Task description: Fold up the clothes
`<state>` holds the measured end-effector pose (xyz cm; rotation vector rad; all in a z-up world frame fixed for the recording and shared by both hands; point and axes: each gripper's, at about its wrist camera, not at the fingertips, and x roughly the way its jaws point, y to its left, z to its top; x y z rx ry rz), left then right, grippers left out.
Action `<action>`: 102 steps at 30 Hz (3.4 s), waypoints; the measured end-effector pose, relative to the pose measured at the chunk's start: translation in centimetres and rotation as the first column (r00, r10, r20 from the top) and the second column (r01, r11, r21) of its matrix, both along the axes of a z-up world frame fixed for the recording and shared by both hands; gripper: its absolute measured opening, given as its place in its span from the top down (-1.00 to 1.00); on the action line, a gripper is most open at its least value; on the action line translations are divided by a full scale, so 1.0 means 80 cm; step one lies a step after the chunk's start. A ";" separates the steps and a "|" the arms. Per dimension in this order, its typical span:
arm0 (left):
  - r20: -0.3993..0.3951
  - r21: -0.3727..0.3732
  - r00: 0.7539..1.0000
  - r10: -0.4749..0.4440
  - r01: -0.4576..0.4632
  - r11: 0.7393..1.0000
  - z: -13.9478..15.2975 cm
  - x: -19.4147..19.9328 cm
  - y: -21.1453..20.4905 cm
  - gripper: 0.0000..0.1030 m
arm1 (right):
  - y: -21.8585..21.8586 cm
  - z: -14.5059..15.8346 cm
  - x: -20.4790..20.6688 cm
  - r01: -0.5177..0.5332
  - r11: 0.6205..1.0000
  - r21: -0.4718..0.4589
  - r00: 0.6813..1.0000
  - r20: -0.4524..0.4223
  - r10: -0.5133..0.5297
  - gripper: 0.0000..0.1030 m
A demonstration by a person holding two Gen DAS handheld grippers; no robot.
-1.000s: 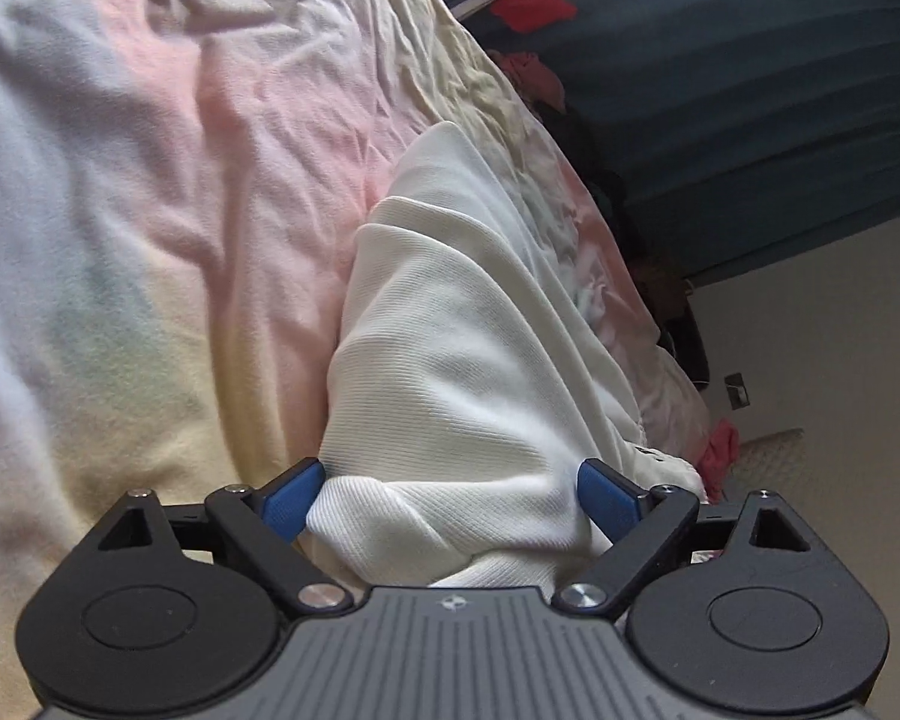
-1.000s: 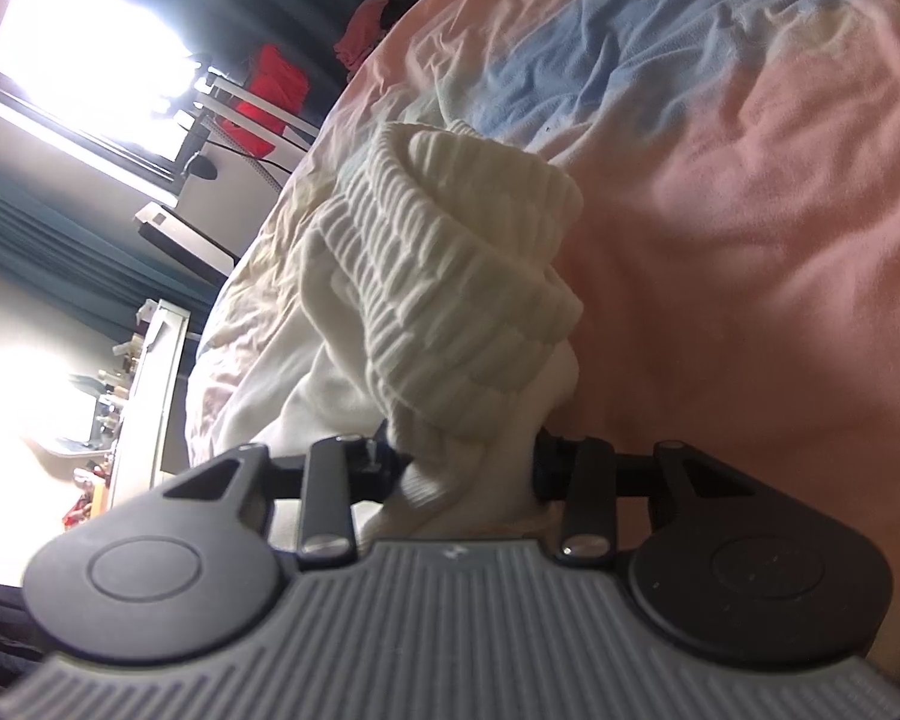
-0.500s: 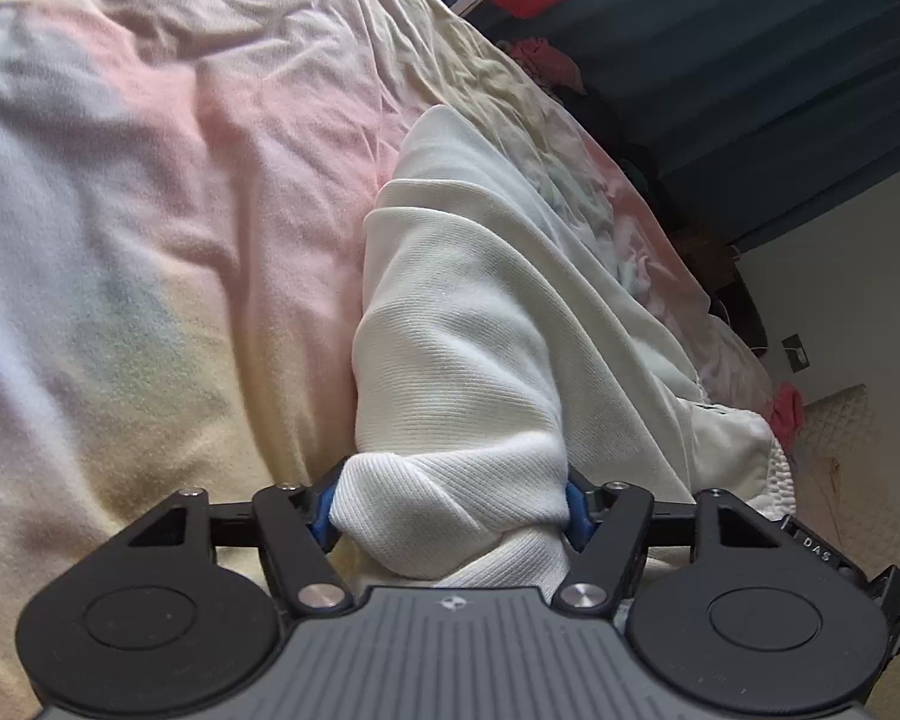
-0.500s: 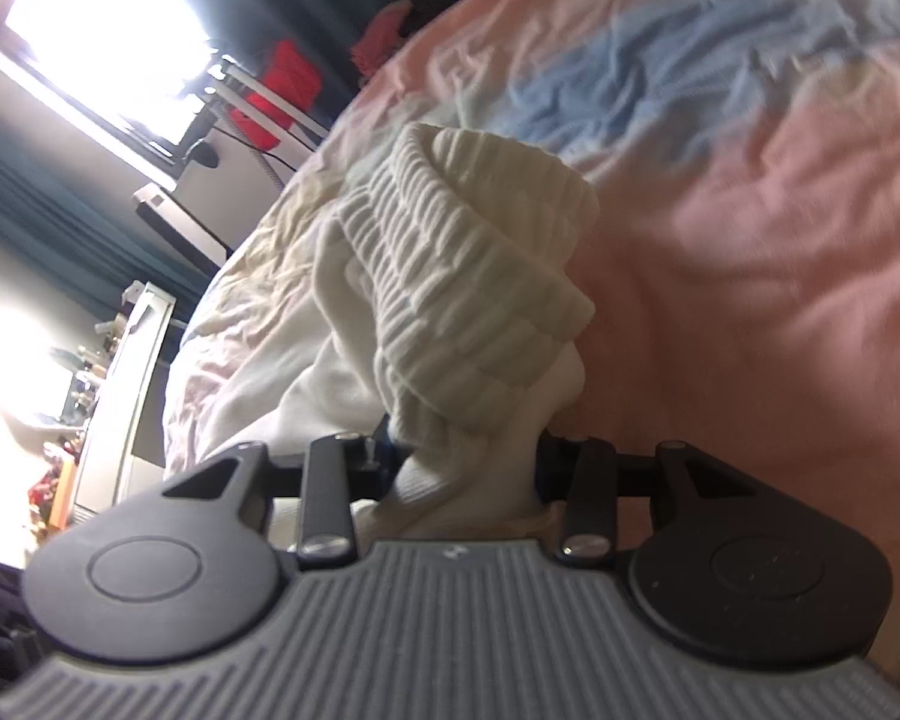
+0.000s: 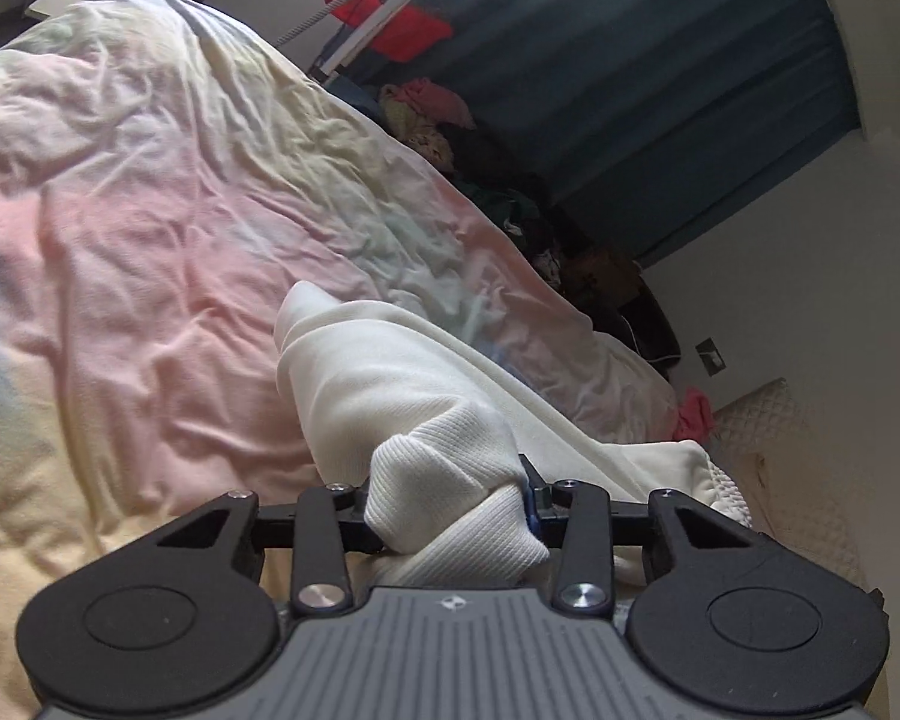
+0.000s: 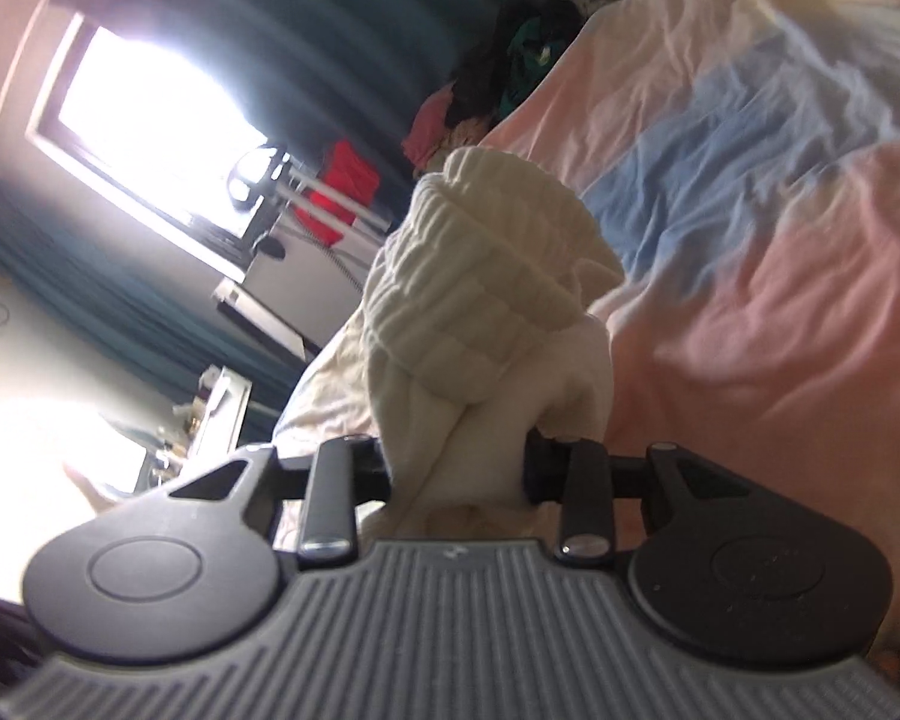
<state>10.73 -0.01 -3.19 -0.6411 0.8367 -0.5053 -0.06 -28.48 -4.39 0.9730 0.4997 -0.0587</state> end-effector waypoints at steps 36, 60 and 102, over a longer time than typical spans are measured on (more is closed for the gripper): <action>0.027 0.262 0.933 -0.359 0.340 0.903 -0.151 0.359 -0.514 0.21 | -0.353 -0.111 0.136 0.329 0.936 -0.125 0.930 -0.128 -0.345 0.21; 0.461 0.493 0.806 -0.370 0.114 0.863 0.133 0.094 -0.404 -0.99 | -0.226 0.095 0.009 0.198 0.832 -0.519 0.972 -0.008 -0.236 -0.11; 0.591 0.470 0.754 -0.285 -0.035 0.882 0.169 -0.227 -0.192 -0.99 | 0.051 0.130 -0.205 0.228 0.659 -0.716 0.974 0.166 -0.157 -1.00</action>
